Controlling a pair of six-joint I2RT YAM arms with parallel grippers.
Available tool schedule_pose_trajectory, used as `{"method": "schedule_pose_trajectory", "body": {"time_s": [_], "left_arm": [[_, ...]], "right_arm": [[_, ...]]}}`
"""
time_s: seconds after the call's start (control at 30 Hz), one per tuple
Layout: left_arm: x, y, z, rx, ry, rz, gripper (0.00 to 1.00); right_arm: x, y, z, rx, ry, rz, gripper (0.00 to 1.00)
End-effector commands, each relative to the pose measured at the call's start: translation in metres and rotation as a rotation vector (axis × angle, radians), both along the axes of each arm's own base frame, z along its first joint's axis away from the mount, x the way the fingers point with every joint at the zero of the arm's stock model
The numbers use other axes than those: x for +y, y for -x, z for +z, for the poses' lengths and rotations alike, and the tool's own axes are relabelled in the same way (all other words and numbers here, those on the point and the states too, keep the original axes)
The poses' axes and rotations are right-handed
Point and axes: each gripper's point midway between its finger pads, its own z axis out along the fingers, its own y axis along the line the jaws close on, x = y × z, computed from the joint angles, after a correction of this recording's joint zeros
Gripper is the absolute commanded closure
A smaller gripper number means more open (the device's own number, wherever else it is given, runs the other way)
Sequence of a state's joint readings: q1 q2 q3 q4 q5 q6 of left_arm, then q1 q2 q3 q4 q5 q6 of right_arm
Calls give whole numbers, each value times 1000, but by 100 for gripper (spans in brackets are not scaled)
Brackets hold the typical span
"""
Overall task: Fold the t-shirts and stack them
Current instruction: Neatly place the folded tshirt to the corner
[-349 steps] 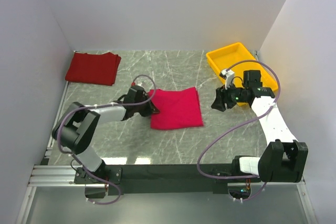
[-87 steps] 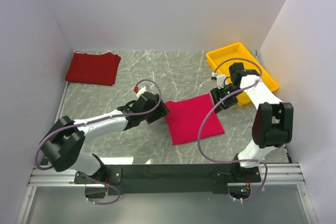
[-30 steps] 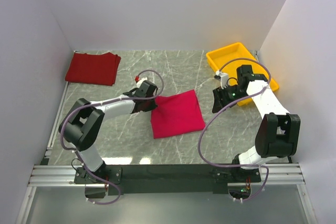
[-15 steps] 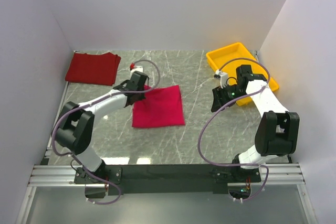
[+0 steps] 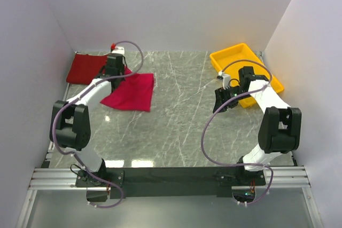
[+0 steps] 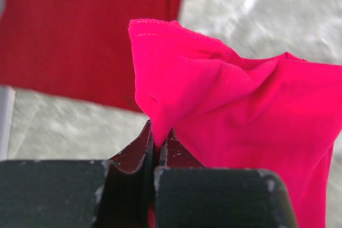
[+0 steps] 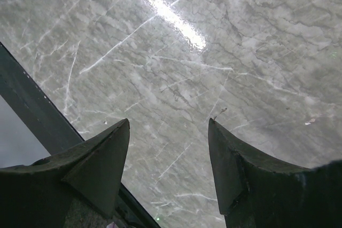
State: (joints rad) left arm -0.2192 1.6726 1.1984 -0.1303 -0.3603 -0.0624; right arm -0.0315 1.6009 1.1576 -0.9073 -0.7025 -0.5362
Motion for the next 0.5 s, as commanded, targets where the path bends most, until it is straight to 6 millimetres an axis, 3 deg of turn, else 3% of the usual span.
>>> {"method": "schedule_pose_trajectory", "body": {"time_s": [0.0,0.03,0.17,0.23,0.47], "left_arm": [[24,-42,37,-129,-53,-27,99],[30,-46,44,-145,-60,-24,99],[58,-71,36,-130,-78,-2,99],[65,-87,42,-167,-90,-1,99],[93,-111,73,-268,-126,23,99]], "right_arm": [[4,-15,10,-42,-42,-6,33],[4,-16,10,-44,-42,-6,33],[6,-17,9,-34,-57,-7,33],[7,-17,8,-26,-64,-8,33],[5,-19,-1,-13,-57,-14,32]]}}
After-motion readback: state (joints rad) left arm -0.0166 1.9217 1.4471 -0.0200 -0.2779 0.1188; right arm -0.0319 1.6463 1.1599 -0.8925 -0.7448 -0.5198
